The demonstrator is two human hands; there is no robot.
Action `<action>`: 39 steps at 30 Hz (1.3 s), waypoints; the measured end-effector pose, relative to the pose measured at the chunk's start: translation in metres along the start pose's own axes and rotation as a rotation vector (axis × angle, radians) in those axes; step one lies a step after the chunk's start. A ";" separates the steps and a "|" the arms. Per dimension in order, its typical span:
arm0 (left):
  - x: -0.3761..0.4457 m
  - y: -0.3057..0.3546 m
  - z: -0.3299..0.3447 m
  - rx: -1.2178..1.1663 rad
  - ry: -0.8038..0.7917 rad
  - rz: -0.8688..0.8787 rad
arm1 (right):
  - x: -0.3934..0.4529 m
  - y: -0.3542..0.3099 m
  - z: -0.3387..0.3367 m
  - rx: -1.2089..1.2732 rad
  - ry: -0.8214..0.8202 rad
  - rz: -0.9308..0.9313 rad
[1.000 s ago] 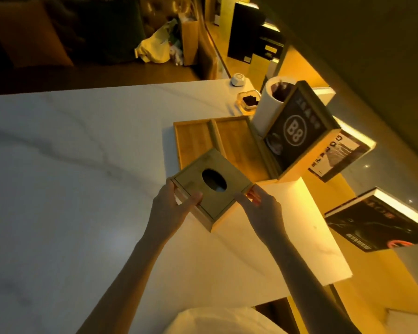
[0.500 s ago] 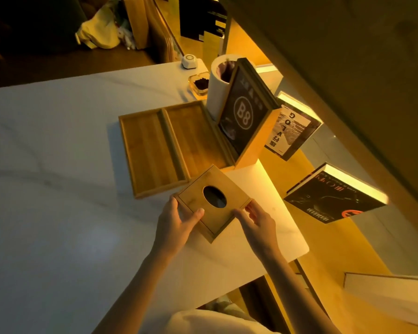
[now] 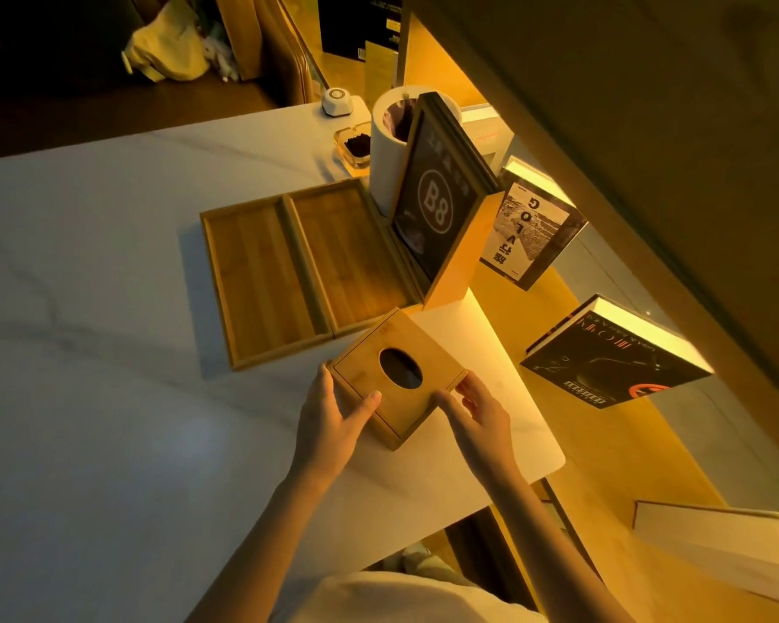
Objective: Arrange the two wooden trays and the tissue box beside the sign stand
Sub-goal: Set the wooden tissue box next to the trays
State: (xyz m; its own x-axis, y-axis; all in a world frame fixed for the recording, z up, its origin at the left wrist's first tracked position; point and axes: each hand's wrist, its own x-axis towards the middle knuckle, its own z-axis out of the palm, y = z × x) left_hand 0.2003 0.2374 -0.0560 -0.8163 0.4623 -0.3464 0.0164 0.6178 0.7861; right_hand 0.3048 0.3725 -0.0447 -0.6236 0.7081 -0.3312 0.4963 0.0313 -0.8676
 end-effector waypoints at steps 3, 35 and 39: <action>-0.003 0.005 0.002 0.029 0.029 0.003 | 0.003 0.000 -0.005 -0.016 -0.035 0.023; 0.009 -0.002 -0.028 0.573 -0.133 0.403 | -0.024 0.006 0.014 -0.459 0.289 -0.267; 0.000 -0.013 -0.024 0.641 -0.180 0.433 | -0.030 0.009 0.030 -0.792 0.196 -0.450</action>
State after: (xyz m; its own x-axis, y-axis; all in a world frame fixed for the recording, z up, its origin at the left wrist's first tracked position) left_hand 0.1860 0.2137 -0.0538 -0.5564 0.8071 -0.1974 0.6851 0.5801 0.4407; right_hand 0.3098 0.3300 -0.0535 -0.7801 0.6166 0.1064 0.5449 0.7530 -0.3688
